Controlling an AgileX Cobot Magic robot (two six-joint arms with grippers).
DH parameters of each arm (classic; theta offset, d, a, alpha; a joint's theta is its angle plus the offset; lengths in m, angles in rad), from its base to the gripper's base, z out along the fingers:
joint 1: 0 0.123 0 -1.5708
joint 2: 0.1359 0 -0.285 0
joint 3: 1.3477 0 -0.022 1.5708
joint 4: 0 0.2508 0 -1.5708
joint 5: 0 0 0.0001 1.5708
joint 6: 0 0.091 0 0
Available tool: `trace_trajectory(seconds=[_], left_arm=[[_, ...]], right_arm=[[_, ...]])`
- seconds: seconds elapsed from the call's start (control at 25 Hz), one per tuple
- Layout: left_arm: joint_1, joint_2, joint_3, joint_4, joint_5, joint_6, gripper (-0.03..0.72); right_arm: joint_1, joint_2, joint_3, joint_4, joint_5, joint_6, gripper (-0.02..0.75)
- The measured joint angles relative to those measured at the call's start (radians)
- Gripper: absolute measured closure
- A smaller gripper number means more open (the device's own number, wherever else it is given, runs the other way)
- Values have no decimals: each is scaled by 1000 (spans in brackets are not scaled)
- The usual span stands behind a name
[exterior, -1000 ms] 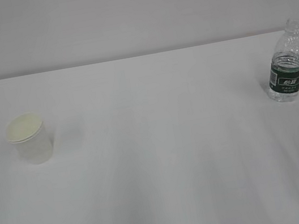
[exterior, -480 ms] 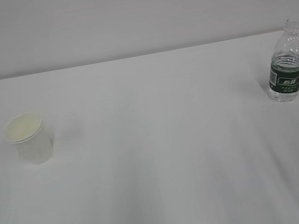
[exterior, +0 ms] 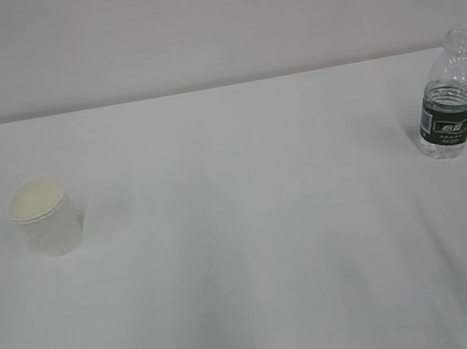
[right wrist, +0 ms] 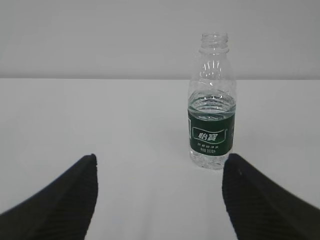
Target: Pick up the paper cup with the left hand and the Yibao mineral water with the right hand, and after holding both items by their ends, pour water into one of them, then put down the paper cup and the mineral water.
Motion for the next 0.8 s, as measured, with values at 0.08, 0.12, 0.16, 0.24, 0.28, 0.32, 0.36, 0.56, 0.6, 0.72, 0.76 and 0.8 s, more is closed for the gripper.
trace_trajectory(seconds=[0.08,0.12,0.16,0.24,0.28,0.32,0.36,0.56,0.6,0.72,0.76,0.8], left_arm=[[0,10,0,0,-2,0,133],[0,15,0,0,-2,0,133],[0,23,0,0,-4,0,133],[0,39,0,0,-12,0,133],[0,47,0,0,-17,0,134],[0,54,0,0,-22,0,136],[0,62,0,0,-32,0,139],[0,87,0,0,-50,0,143],[0,89,0,0,-50,0,143],[0,93,0,0,-63,0,151],[0,95,0,0,-70,0,153],[0,99,0,0,-75,0,153]], right_arm=[[0,51,0,7,-43,2,148],[0,81,0,12,-63,2,148],[0,112,0,14,-82,2,148],[0,167,0,17,-107,5,148],[0,195,-2,17,-110,5,148],[0,221,-4,20,-113,5,148],[0,241,-4,25,-115,7,148],[0,309,-10,58,-115,9,148],[0,312,-14,58,-117,9,148],[0,314,-26,66,-119,9,148],[0,314,-32,69,-121,9,148],[0,315,-39,74,-121,9,148]])
